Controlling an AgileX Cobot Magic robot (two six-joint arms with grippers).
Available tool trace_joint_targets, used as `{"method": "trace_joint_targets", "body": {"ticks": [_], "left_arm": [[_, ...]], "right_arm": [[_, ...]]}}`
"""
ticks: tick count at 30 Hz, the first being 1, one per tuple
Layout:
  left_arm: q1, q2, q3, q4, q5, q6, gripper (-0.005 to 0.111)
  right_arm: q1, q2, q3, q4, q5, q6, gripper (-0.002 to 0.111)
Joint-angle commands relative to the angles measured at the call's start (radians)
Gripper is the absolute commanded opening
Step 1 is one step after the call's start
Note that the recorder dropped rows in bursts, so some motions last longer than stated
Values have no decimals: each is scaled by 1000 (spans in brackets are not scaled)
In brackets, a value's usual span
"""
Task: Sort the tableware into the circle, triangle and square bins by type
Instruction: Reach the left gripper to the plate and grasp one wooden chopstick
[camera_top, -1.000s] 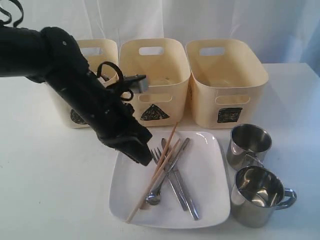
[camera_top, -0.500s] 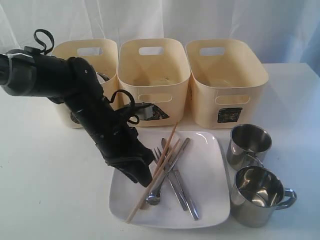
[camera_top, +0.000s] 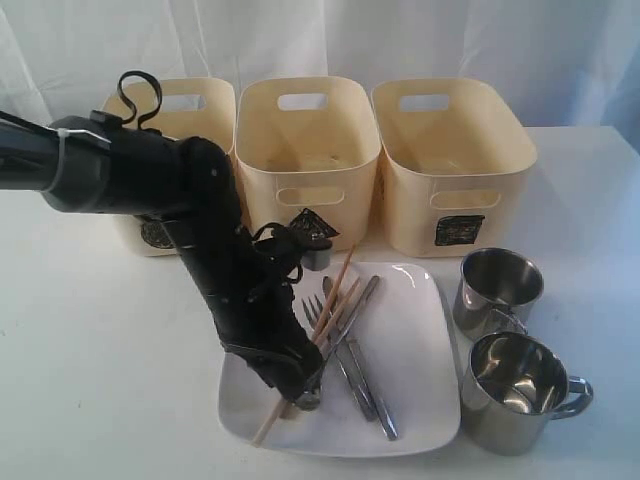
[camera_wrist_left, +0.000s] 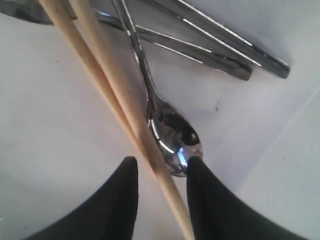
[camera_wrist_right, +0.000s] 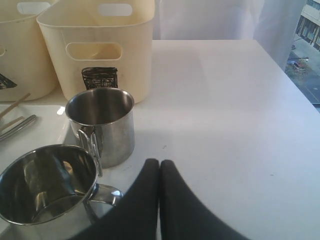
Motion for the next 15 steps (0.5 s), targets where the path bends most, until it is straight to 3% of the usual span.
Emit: {"method": "trace_joint_targets", "body": {"ticks": [1,15], "left_arm": [[-16,0,7,52,-6,-50,39],[-16,0,7,76,35,-69,39]], "right_arm": [[1,-6,5,0,-14,-4,0],[1,-6,5,0,-14,-4,0]]}}
